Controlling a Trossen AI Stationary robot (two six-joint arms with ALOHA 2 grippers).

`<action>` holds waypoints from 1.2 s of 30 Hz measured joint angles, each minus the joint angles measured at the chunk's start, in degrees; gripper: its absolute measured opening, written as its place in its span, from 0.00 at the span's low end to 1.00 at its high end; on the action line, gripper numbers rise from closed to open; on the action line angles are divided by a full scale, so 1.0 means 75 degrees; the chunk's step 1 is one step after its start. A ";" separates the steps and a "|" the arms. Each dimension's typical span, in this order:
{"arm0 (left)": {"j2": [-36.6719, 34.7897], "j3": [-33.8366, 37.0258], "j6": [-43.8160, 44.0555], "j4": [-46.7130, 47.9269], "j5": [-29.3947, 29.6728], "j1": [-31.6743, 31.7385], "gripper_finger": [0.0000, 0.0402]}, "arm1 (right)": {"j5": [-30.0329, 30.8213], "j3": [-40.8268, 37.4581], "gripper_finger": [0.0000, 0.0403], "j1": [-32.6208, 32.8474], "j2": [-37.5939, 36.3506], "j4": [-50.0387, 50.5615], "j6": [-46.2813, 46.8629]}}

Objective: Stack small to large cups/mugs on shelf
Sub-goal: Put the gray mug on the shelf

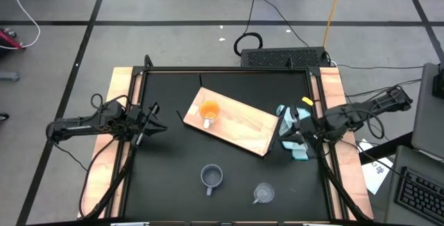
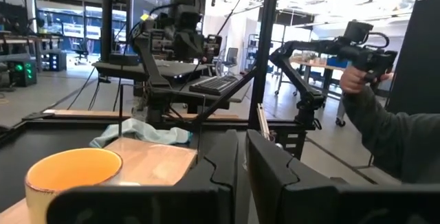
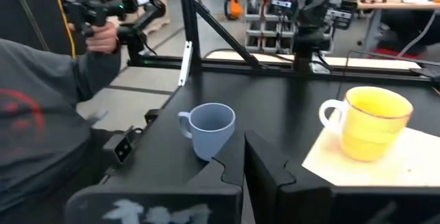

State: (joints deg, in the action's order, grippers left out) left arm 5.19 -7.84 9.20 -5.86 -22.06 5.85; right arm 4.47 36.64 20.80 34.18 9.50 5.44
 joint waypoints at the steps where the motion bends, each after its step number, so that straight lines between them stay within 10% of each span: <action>1: 0.0000 0.0000 0.0051 -0.0039 0.0000 0.0000 0.08 | 0.0002 -0.0135 0.00 0.0047 -0.0083 -0.0132 0.0010; 11: 0.0652 -0.0550 0.0683 -0.0041 0.0000 -0.0017 0.08 | 0.0273 -0.0799 0.00 0.0143 -0.0744 -0.0322 0.0105; 36: 0.7978 -0.6339 -0.0494 0.3976 0.1085 -0.2435 0.08 | 0.0275 -0.0818 0.00 0.0143 -0.0805 -0.0130 0.0165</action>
State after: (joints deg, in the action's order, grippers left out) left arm 65.02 -55.38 5.50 23.96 -13.93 -12.42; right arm 6.52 30.50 21.87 28.14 8.52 6.68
